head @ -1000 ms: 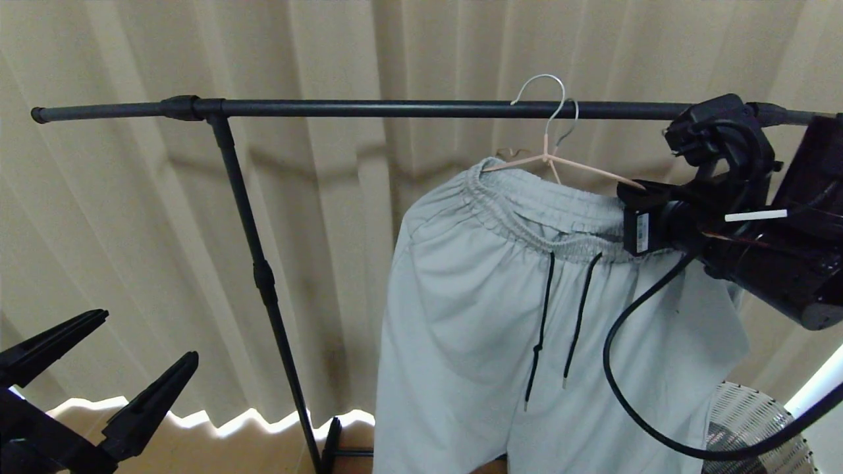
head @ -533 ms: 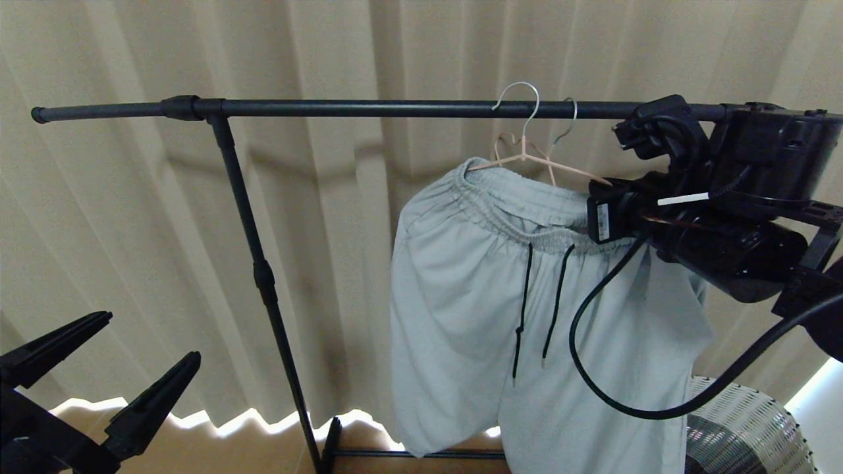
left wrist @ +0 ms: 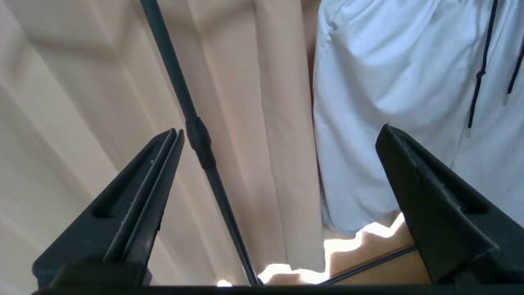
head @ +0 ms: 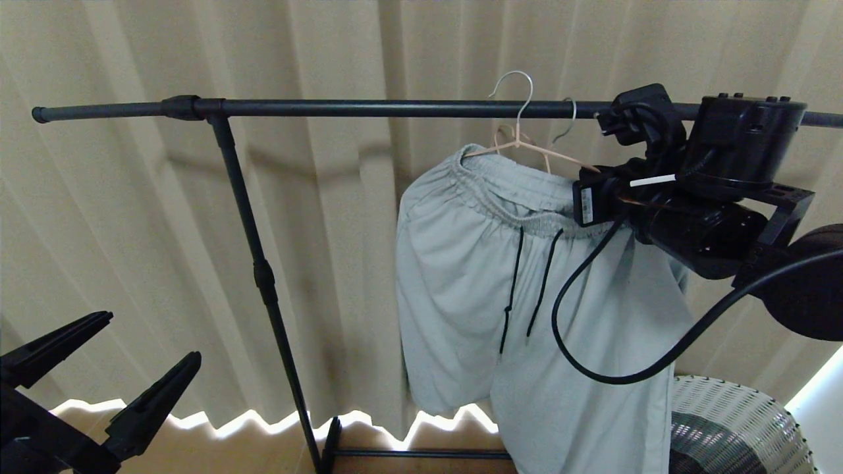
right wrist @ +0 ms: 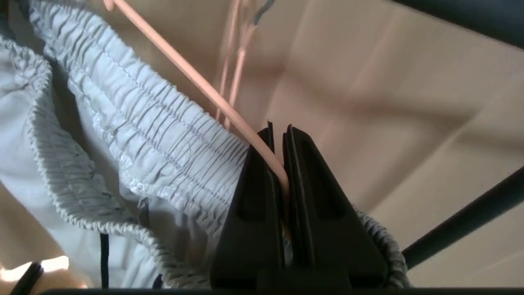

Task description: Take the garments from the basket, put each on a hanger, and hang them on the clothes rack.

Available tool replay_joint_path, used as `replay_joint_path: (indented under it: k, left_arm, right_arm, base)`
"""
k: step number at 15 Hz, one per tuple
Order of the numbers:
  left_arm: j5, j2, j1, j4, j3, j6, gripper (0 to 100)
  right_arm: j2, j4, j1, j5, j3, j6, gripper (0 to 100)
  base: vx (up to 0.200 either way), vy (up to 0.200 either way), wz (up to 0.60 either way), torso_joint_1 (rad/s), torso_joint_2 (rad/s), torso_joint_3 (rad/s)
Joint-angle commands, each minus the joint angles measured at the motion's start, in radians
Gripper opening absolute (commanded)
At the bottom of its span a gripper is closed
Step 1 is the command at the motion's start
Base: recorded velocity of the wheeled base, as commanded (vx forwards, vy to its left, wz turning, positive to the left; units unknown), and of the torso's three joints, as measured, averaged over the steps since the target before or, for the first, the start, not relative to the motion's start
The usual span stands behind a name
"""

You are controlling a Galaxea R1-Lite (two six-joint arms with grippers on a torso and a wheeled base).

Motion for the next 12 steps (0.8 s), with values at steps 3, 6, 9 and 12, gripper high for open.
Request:
replay_joint_path:
  k: [3,6,9,12]
  left_arm:
    - [0.0,0.002,0.0,0.0,0.0,0.0,100]
    - [0.0,0.001,0.0,0.0,0.0,0.0,100]
    - [0.0,0.002,0.0,0.001,0.0,0.0,100]
    - [0.0,0.002,0.0,0.001,0.0,0.0,100]
  right_arm:
    - [0.045,0.001,-0.004,-0.016,-0.039,-0.001,0]
    - [0.056,0.001,-0.004,-0.017,-0.041,-0.002,0]
    - [0.079,0.001,-0.004,-0.017,-0.041,-0.002,0]
    - [0.079,0.001,0.011,-0.017,-0.039,-0.002,0]
  base:
    - [0.0,0.0,0.0,0.0,0.0,0.0]
    - [0.0,0.0,0.0,0.0,0.0,0.0]
    - [0.0,0.0,0.0,0.0,0.0,0.0]
    - [0.0,0.0,0.0,0.0,0.0,0.0]
